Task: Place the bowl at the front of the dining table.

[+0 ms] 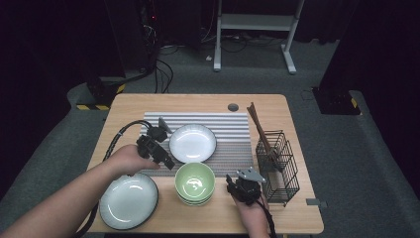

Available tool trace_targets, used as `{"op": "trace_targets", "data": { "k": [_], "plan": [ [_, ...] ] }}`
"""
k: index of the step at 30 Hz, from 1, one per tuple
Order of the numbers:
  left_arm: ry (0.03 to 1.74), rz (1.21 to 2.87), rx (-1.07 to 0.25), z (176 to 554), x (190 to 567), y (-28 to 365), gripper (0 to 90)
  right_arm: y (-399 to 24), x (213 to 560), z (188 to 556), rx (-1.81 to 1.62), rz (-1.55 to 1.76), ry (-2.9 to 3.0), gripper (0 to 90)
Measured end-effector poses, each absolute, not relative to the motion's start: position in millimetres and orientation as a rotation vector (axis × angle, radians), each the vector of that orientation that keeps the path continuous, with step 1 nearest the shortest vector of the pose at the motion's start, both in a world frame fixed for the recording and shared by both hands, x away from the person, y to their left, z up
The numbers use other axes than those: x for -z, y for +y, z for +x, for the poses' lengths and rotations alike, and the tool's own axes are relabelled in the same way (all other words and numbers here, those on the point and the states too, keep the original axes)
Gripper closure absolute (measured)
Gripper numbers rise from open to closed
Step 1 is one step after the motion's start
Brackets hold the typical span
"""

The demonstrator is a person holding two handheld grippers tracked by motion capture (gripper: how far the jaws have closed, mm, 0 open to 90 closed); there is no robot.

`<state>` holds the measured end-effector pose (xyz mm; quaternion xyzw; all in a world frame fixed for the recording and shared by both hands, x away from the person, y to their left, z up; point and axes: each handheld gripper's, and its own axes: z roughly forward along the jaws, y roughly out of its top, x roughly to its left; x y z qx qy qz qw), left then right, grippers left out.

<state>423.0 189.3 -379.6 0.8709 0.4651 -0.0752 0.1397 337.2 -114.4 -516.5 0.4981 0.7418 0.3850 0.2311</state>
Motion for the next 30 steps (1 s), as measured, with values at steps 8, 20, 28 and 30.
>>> {"op": "trace_targets", "data": {
  "k": [8, 20, 28, 30],
  "plan": [
    [1.309, 2.484, 0.235, 420.5, 374.2, 183.1, 41.4, -111.3, 516.7, 337.0, -1.05, 1.35, 2.051, 49.0],
    [1.266, 2.51, 0.228, 418.0, 372.6, 165.0, 41.1, -111.1, 516.0, 337.4, -1.055, 1.341, 2.052, 49.2],
    [1.253, 2.537, 0.218, 417.9, 378.1, 155.0, 45.8, -112.2, 516.3, 337.7, -1.056, 1.346, 2.048, 49.4],
    [1.243, 2.552, 0.215, 417.0, 380.5, 152.1, 48.2, -112.2, 516.3, 337.6, -1.057, 1.347, 2.048, 49.4]
  ]
}}
